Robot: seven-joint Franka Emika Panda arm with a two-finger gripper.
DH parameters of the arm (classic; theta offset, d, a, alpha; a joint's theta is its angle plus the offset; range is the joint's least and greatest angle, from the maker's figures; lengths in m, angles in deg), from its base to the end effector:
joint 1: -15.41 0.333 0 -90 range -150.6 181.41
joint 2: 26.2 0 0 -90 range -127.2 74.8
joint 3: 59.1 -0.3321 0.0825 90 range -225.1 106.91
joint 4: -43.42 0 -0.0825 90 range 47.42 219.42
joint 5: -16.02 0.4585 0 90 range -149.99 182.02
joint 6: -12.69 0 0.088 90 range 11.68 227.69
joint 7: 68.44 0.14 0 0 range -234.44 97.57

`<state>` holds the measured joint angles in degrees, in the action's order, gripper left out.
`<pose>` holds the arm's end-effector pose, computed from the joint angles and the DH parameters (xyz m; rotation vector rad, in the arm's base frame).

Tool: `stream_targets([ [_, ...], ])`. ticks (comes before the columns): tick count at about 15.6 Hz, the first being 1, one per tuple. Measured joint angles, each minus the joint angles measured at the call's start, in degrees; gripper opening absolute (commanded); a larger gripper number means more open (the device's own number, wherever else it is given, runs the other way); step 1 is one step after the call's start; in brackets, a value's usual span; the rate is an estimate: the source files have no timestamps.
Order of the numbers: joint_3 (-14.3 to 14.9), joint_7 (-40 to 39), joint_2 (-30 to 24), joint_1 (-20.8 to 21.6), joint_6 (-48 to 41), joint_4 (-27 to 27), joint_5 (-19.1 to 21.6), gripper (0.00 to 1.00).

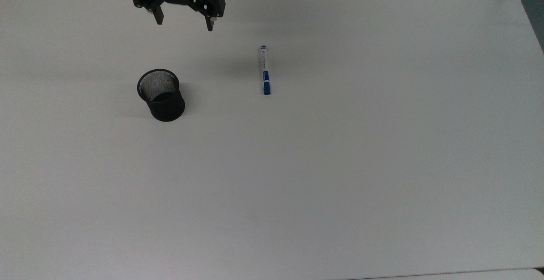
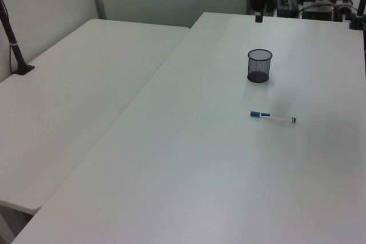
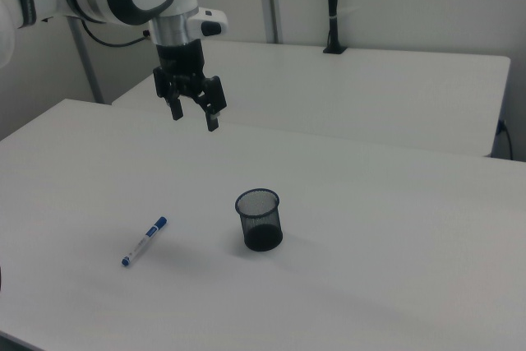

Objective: Insert the marker
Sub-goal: 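Move the open gripper down toward the blue-capped white marker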

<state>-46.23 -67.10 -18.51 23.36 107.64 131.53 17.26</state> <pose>0.6743 -0.0474 0.5476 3.1289 -0.1714 -0.0184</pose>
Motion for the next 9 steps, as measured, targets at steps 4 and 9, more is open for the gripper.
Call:
stream_targets([
  [4, 0.0, 0.0, 0.2, 0.0, 0.0, 0.0, 0.0, 1.00],
  [9, 0.0, 0.0, 0.7, 0.0, 0.0, 0.0, 0.0, 1.00],
])
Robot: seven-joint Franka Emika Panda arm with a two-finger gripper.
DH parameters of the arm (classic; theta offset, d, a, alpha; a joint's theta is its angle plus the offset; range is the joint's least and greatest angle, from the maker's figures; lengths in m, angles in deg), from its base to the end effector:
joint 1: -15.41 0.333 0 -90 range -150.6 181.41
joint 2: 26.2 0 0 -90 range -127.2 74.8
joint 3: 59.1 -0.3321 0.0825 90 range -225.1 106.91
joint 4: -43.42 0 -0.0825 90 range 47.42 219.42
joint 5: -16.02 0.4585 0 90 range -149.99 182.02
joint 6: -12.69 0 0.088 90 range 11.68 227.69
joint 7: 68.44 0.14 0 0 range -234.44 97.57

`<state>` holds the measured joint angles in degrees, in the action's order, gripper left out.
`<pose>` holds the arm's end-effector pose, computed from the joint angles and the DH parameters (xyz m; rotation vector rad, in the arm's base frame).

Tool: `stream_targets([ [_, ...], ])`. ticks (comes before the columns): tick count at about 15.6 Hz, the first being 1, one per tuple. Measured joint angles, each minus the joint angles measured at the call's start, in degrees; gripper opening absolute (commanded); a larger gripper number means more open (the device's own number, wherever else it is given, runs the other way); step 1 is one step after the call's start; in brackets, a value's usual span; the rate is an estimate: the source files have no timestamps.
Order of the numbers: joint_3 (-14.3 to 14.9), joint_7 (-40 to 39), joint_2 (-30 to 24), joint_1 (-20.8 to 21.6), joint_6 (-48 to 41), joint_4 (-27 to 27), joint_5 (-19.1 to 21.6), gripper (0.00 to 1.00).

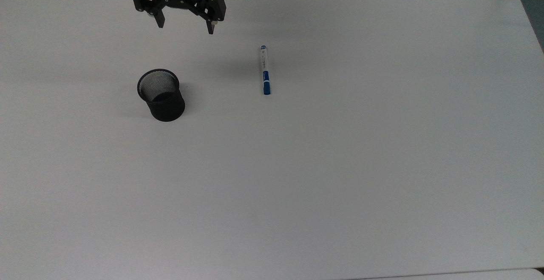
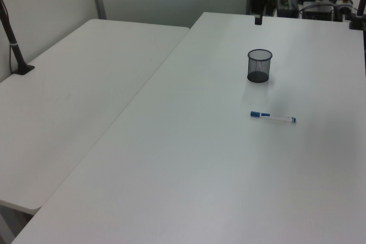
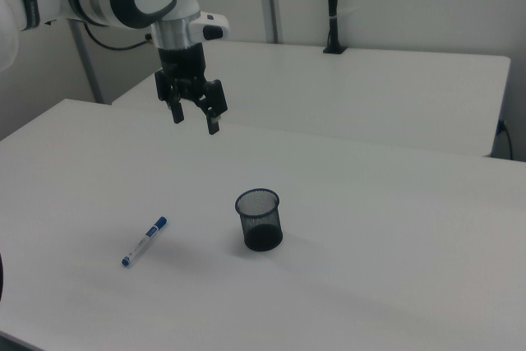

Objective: Insert the marker
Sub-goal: 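Move the open gripper down toward the blue-capped white marker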

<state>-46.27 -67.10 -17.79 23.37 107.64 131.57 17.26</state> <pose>0.6769 -0.0465 0.5389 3.1265 -0.1699 -0.0388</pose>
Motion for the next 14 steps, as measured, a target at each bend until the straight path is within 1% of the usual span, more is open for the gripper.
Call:
stream_targets([
  [4, -0.3, 0.0, 0.6, 0.4, 0.0, 0.2, 0.0, 1.00],
  [7, -0.5, -0.4, 2.0, 1.9, -0.8, 0.7, 0.0, 1.00],
  [12, -0.7, -8.6, 4.2, 4.7, -6.0, 1.5, 0.0, 1.00],
  [14, -0.7, -9.9, 5.6, 6.3, -6.9, 2.2, 0.0, 0.99],
])
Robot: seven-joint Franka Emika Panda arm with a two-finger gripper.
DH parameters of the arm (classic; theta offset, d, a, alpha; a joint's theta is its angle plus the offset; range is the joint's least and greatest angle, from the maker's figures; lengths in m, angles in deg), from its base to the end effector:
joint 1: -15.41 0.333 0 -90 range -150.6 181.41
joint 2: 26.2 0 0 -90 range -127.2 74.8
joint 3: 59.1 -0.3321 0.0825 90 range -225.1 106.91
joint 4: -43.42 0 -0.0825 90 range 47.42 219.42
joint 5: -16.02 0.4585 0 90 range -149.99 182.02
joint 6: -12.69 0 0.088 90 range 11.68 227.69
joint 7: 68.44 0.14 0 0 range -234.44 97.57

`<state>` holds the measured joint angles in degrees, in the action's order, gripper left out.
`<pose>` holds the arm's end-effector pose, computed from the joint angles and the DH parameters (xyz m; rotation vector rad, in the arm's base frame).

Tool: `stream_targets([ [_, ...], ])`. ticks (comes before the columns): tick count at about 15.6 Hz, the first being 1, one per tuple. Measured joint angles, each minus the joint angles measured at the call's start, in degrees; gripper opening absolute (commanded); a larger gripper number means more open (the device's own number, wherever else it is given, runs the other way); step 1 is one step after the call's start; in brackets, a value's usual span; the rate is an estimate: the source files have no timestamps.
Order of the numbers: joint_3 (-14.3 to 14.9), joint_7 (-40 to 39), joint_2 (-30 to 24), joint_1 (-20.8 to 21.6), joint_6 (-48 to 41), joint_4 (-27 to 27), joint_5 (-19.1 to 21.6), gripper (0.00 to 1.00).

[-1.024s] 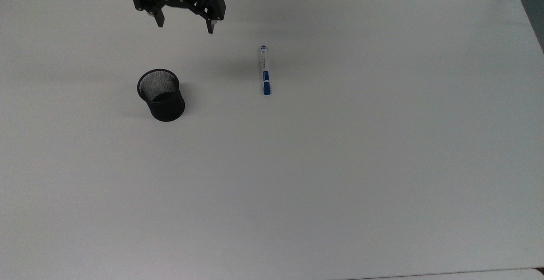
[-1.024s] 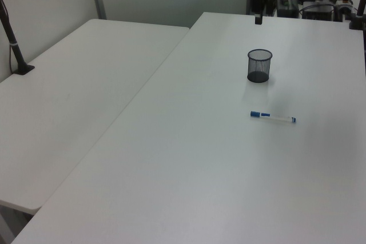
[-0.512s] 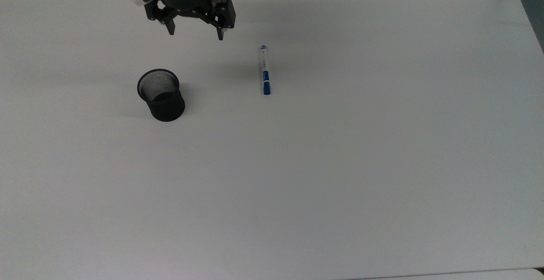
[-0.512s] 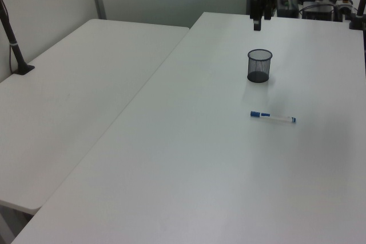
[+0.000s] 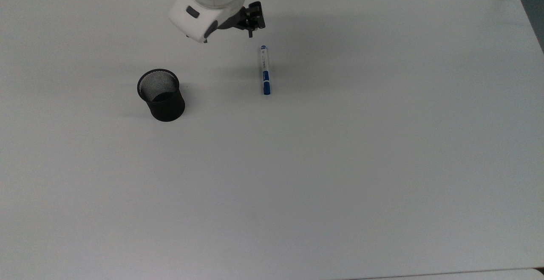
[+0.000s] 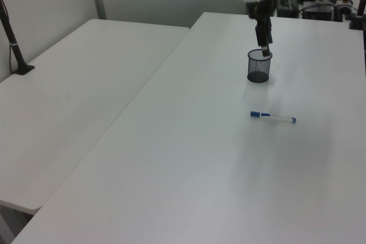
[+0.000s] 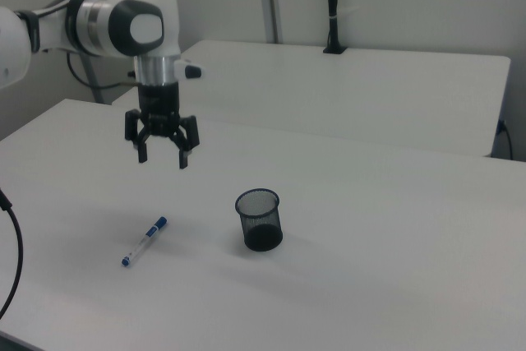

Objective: Insert the marker
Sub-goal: 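Move the open gripper down toward the blue-capped white marker, then lower the gripper around the marker's capped end and close it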

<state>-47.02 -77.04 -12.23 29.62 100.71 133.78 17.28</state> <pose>0.6684 0.0378 0.4459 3.0845 0.2844 -0.4372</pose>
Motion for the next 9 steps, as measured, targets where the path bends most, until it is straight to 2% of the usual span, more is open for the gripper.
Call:
stream_targets([
  [6, -0.1, 0.0, 6.6, 5.1, 0.2, 1.8, 0.0, 0.86],
  [9, -0.1, 0.5, 9.6, 5.9, 1.2, 1.8, 0.0, 0.82],
])
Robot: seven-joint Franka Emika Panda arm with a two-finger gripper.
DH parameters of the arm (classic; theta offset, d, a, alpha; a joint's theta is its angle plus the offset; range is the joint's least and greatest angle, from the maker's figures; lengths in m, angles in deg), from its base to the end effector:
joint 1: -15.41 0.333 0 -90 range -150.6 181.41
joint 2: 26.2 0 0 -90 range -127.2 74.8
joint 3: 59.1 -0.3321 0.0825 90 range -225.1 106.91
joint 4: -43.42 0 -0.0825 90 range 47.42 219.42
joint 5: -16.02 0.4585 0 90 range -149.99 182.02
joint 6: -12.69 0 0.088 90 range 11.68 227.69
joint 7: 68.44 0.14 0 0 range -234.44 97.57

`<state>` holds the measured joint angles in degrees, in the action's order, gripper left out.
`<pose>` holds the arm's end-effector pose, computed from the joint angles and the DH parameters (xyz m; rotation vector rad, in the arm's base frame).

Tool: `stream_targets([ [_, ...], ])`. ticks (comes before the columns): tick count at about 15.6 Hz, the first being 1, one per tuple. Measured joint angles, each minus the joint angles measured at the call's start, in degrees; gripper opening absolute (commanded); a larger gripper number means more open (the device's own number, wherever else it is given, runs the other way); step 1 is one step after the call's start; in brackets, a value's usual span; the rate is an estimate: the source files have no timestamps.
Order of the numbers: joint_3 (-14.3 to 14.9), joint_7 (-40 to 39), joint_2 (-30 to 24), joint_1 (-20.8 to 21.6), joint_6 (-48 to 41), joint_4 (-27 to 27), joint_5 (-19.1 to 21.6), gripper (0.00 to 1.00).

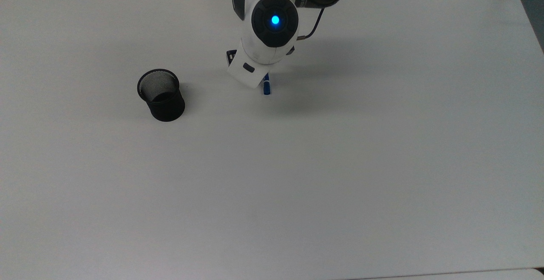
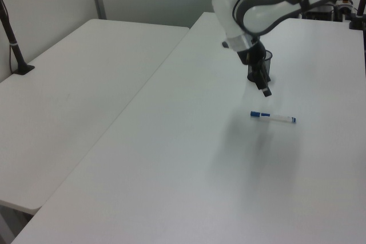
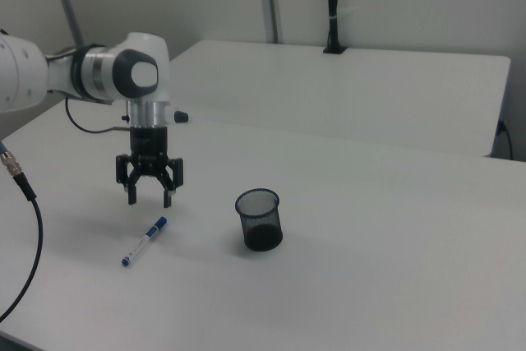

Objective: Insert the marker
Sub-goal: 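Lower the gripper around the marker's capped end and close it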

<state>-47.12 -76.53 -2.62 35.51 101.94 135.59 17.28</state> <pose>0.6649 0.1085 0.3201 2.9708 0.4125 -0.6921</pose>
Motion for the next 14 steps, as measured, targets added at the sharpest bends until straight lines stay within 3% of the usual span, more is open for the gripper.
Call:
stream_targets([
  [6, 0.0, 7.6, 5.9, 2.4, 5.5, 0.0, 0.0, 0.67],
  [9, 0.0, 9.7, 6.5, 2.8, 7.6, -0.1, 0.0, 0.50],
  [14, 0.1, 10.0, 6.5, 2.7, 7.8, -0.1, 0.0, 0.42],
])
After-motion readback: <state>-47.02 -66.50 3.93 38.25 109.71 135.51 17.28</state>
